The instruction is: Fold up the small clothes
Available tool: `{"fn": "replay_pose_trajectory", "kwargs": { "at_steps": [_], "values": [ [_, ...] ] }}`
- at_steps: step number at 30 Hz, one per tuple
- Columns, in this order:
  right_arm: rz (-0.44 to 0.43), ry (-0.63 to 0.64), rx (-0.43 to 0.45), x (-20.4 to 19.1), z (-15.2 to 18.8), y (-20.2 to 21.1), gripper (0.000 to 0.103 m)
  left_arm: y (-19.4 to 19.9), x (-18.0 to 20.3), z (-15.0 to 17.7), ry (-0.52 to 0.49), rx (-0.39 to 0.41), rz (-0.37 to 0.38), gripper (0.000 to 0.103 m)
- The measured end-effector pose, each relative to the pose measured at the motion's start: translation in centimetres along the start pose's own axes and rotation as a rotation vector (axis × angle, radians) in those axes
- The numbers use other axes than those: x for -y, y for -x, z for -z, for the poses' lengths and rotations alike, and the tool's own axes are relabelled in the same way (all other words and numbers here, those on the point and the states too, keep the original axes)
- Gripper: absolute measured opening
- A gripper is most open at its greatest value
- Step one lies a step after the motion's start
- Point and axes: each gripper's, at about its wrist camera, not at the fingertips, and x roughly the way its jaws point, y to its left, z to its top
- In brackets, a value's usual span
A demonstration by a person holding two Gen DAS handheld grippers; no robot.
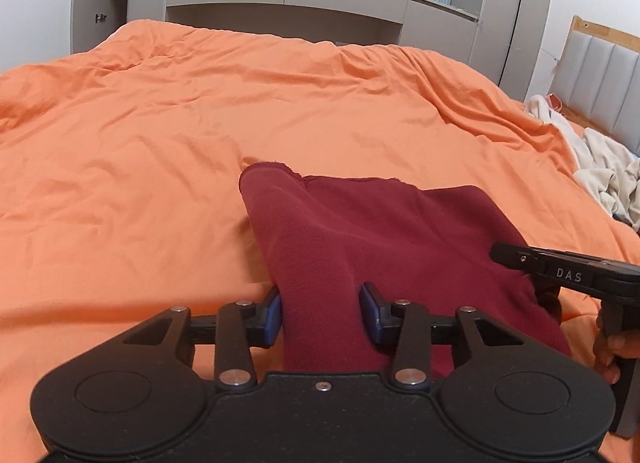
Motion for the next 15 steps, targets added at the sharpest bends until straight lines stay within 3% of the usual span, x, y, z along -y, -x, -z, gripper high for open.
{"fn": "replay_pose_trajectory", "kwargs": {
  "at_steps": [3, 5, 11, 15],
  "values": [
    [0.023, -0.001, -0.013, 0.1, 0.1, 0.2, 0.056, -0.2, 0.4, 0.1, -0.01, -0.007, -0.025, 0.055],
    [0.046, 0.005, -0.022, 0.1, 0.4, 0.5, 0.068, -0.3, 0.6, 0.2, -0.023, -0.012, -0.046, 0.07],
    [0.101, 0.056, -0.053, 0.0, 0.9, 1.6, 0.088, -0.1, 0.8, 0.5, -0.032, -0.021, -0.067, 0.087],
    [0.138, 0.129, -0.06, -0.4, 1.5, 2.7, 0.094, 0.3, 0.5, 0.8, -0.019, -0.028, -0.067, 0.093]
  ]
}}
